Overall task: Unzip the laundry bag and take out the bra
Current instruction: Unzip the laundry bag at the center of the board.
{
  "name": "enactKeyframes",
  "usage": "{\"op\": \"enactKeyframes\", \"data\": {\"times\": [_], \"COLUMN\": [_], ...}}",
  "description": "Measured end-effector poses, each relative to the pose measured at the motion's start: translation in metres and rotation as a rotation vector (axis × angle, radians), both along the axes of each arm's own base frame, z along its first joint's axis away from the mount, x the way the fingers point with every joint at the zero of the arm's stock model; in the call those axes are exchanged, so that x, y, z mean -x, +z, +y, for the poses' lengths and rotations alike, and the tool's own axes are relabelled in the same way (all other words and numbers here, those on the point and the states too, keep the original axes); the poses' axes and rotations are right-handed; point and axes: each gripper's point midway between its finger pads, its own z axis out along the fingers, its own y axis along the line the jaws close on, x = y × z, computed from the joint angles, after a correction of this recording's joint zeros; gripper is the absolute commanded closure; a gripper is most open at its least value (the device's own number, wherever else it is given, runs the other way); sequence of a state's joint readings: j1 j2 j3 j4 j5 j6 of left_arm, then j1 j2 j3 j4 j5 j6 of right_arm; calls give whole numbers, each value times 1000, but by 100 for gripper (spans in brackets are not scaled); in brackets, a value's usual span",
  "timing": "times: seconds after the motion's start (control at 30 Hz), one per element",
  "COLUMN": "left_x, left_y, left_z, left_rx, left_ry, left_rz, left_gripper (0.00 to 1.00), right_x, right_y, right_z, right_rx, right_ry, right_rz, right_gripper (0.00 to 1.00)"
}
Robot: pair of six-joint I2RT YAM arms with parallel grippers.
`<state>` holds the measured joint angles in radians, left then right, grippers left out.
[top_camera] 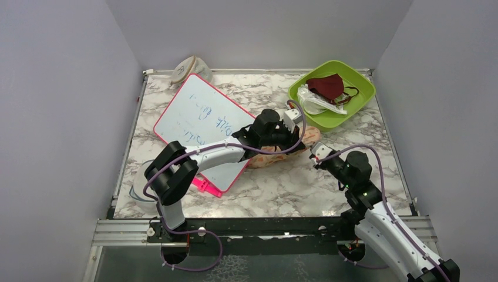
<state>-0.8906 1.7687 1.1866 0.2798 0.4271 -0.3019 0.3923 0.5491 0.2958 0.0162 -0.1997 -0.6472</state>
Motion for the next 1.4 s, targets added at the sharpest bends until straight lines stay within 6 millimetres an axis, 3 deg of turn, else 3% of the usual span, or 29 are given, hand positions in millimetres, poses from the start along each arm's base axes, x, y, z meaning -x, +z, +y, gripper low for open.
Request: {"op": "enactKeyframes", "data": {"times": [0.37, 0.63, 0.87, 1.0, 1.1, 1.2, 1.4], "left_x": [2, 2, 2, 3, 2, 2, 3], "left_y": [-2, -2, -2, -3, -3, -4, -4], "left_z": [1, 1, 2, 2, 2, 2, 2], "left_rx": [-1, -1, -2, -4, -5, -7, -7], "left_ry": [-5, -6, -6, -6, -4, -4, -7], "left_rz": [22, 22, 23, 24, 24, 26, 27], "left_gripper": [100, 100, 100, 100, 100, 100, 100], "right_x": [-5, 0, 2, 3, 5, 6, 7], "right_y": [-2, 0, 3, 1, -1, -2, -7], "right_z": [0, 7, 11, 13, 15, 17, 17], "right_rx": [3, 3, 6, 10, 10, 8, 10], "right_ry": [-3, 44, 78, 89, 107, 121, 119], "right_rz": [-3, -21, -33, -31, -19, -18, -11], "right_gripper": [74, 86, 89, 97, 97, 90, 89]}}
